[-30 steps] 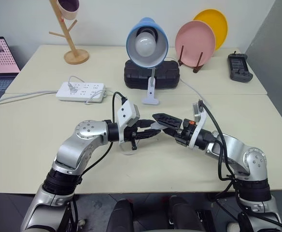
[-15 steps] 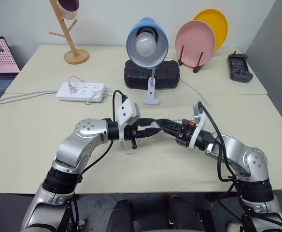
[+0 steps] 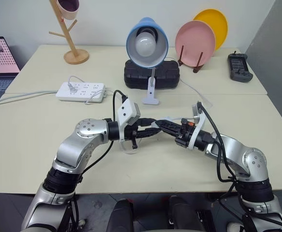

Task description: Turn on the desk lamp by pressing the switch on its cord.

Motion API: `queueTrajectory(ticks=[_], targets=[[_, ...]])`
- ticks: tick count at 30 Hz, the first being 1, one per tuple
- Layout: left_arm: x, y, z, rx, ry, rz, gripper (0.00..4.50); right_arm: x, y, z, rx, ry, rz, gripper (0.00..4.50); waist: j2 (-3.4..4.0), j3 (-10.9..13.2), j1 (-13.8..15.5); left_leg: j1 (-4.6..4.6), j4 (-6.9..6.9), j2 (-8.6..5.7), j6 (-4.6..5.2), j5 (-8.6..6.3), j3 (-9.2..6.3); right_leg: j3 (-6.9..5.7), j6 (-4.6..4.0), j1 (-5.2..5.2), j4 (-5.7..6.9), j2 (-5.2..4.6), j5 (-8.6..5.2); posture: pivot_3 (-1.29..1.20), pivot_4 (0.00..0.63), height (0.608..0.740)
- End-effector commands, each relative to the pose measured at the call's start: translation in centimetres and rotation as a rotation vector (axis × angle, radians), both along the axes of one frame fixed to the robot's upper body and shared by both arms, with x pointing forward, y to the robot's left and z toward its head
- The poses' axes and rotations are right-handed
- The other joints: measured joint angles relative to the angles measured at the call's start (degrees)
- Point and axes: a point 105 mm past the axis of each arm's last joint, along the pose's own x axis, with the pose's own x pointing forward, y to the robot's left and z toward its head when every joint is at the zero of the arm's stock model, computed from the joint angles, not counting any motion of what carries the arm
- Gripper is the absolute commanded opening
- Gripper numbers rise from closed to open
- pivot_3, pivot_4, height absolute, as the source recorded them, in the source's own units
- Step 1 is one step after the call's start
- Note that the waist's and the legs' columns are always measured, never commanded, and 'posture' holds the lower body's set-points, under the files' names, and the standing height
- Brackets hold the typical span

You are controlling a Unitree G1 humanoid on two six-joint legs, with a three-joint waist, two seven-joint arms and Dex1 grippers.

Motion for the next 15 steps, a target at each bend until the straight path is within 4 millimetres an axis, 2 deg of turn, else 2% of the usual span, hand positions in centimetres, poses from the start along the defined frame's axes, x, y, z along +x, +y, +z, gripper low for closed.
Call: queueTrajectory(ticks=[1,3,5,11,15], targets=[[-0.51,-0.50,1.10,-0.005,-0.059,-0.026,1.09,-0.29,-0.13,0.71,-0.018,-0.037,0.004,0.57,0.00,0.0,0.0,0.00,0.00,0.00,0.00,0.00,0.00,0.00,0.00,0.00,0.00,0.00,0.00,0.00,0.150,0.740],[-0.54,-0.49,1.09,-0.004,-0.060,-0.027,1.09,-0.24,-0.22,0.75,-0.025,-0.044,0.002,0.57,0.00,0.0,0.0,0.00,0.00,0.00,0.00,0.00,0.00,0.00,0.01,0.00,0.00,0.00,-0.01,0.00,0.150,0.740],[-0.48,-0.50,1.14,-0.004,-0.062,-0.026,1.09,-0.28,-0.24,1.34,0.021,-0.054,0.007,1.27,0.00,0.0,0.0,0.00,0.00,0.00,0.00,0.00,0.00,0.00,0.01,0.00,-0.01,0.00,-0.01,0.00,0.150,0.740],[-0.43,-0.47,1.14,-0.004,-0.063,-0.022,1.09,-0.10,-0.51,1.09,0.013,-0.036,-0.014,2.49,0.00,0.0,0.0,-0.02,0.00,0.00,0.00,0.00,0.00,0.00,0.01,-0.01,-0.01,0.00,0.00,0.00,0.150,0.740],[-0.40,-0.36,1.05,-0.002,-0.062,-0.019,1.09,-0.01,-0.95,1.07,0.023,-0.030,-0.036,2.49,0.00,0.0,0.0,-0.02,0.00,0.00,0.00,0.00,0.00,0.00,0.00,-0.01,-0.01,0.00,-0.01,0.00,0.150,0.740]])
